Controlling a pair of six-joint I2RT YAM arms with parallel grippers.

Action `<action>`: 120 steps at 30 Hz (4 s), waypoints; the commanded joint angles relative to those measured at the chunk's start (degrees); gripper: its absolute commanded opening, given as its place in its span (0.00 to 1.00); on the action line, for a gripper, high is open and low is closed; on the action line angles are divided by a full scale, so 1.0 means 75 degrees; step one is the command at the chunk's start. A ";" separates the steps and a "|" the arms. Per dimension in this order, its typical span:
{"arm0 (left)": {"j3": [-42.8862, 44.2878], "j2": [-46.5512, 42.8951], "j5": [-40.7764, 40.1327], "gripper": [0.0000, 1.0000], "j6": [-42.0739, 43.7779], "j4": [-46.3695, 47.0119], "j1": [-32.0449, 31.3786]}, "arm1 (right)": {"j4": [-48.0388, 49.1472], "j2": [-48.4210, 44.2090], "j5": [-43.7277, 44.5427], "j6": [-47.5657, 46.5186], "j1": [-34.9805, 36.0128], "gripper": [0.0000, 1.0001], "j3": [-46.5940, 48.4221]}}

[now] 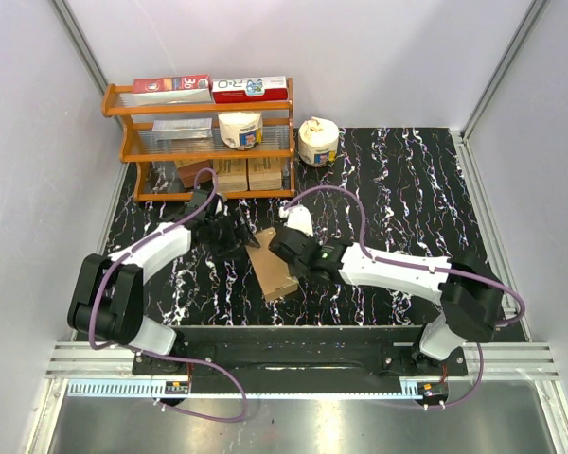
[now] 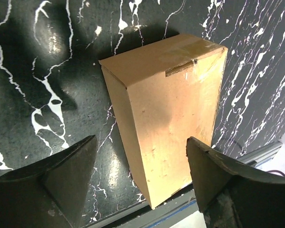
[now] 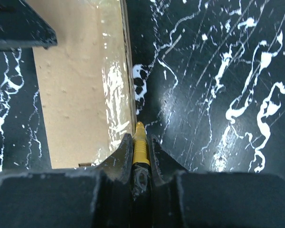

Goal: Unpack the express box

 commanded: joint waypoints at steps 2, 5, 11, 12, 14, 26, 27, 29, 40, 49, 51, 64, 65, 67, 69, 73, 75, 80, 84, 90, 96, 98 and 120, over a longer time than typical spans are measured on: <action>0.0038 -0.0624 -0.0898 0.75 0.0181 -0.0222 0.0028 | 0.0514 0.0290 -0.0132 -0.0556 -0.0033 0.00 0.0738; 0.0014 -0.0905 -0.1787 0.66 0.0018 -0.0549 0.0040 | 0.0736 0.0245 -0.0799 -0.0767 -0.0022 0.00 0.0692; 0.0155 -0.1292 -0.3617 0.57 -0.0405 -0.1429 0.0039 | 0.1498 0.0045 -0.2440 -0.1131 -0.0022 0.00 0.0398; 0.0178 -0.1316 -0.3724 0.57 -0.0405 -0.1487 0.0051 | 0.1464 0.0080 -0.2443 -0.1131 -0.0033 0.00 0.0421; 0.0213 -0.1328 -0.3901 0.56 -0.0358 -0.1663 0.0040 | 0.1172 0.0127 -0.1804 -0.1143 -0.0022 0.00 0.0608; -0.0126 -0.2862 -0.3585 0.24 0.0087 -0.3900 0.0051 | 0.0302 0.0395 -0.0051 -0.1962 -0.0548 0.00 0.2201; -0.0161 -0.3002 -0.3492 0.22 0.0052 -0.4180 0.0040 | 0.0373 0.0559 -0.0180 -0.2010 -0.0700 0.00 0.2342; -0.0382 -0.3132 -0.3223 0.13 -0.0123 -0.4347 0.0028 | 0.0735 0.1016 -0.0718 -0.2127 -0.1122 0.00 0.2706; -0.0700 -0.2220 -0.1792 0.00 -0.0182 -0.4054 -0.0779 | 0.0866 0.3325 -0.2079 -0.2736 -0.1862 0.00 0.4592; -0.0935 -0.1762 -0.1172 0.00 -0.0265 -0.3387 -0.1355 | 0.0655 0.3631 -0.2887 -0.2795 -0.1885 0.00 0.4594; -0.0935 -0.1645 -0.0810 0.00 -0.0206 -0.3094 -0.1379 | 0.0632 0.3515 -0.2970 -0.2783 -0.1873 0.00 0.4373; -0.0596 -0.0742 -0.0397 0.12 0.0029 -0.2332 -0.1379 | 0.0374 0.2272 -0.2947 -0.2140 -0.1873 0.00 0.2954; -0.0525 -0.0661 -0.0478 0.14 0.0005 -0.2332 -0.1379 | 0.0327 0.2167 -0.2877 -0.2081 -0.1873 0.00 0.2860; -0.0327 -0.0567 -0.0666 0.15 -0.0065 -0.2297 -0.1367 | 0.0199 0.1851 -0.2643 -0.1859 -0.1873 0.00 0.2591; -0.0139 -0.0367 -0.0771 0.17 -0.0112 -0.2203 -0.1379 | 0.0093 0.1535 -0.2421 -0.1706 -0.1873 0.00 0.2322; 0.0225 -0.0272 -0.1368 0.18 -0.0089 -0.2820 -0.1379 | -0.0013 0.1077 -0.2197 -0.1401 -0.1873 0.00 0.1922; 0.0295 -0.0494 -0.1591 0.19 -0.0019 -0.3173 -0.1379 | -0.0013 0.0983 -0.2150 -0.1354 -0.1873 0.00 0.1828; 0.0214 -0.1561 -0.1476 0.28 0.0414 -0.4592 -0.1402 | -0.0002 0.1134 -0.2080 -0.1319 -0.1873 0.00 0.1991; -0.0288 -0.2323 -0.1079 0.25 0.0439 -0.4898 -0.1460 | 0.0022 0.1310 -0.1974 -0.1447 -0.1873 0.00 0.2191; -0.0875 -0.2559 -0.0011 0.05 0.0380 -0.4454 -0.2244 | 0.0116 0.1744 -0.1962 -0.1670 -0.1885 0.00 0.2601; -0.1028 -0.1879 0.0223 0.00 0.0193 -0.3868 -0.3147 | 0.0256 0.1967 -0.2056 -0.1682 -0.1873 0.00 0.2730; -0.1110 -0.1750 0.0248 0.00 0.0030 -0.3493 -0.3218 | 0.0303 0.2025 -0.2219 -0.1670 -0.1873 0.00 0.2684; 0.0494 -0.0122 -0.1358 0.07 0.0157 -0.2777 -0.1731 | -0.0411 0.0503 -0.2524 -0.0312 -0.1862 0.00 0.0961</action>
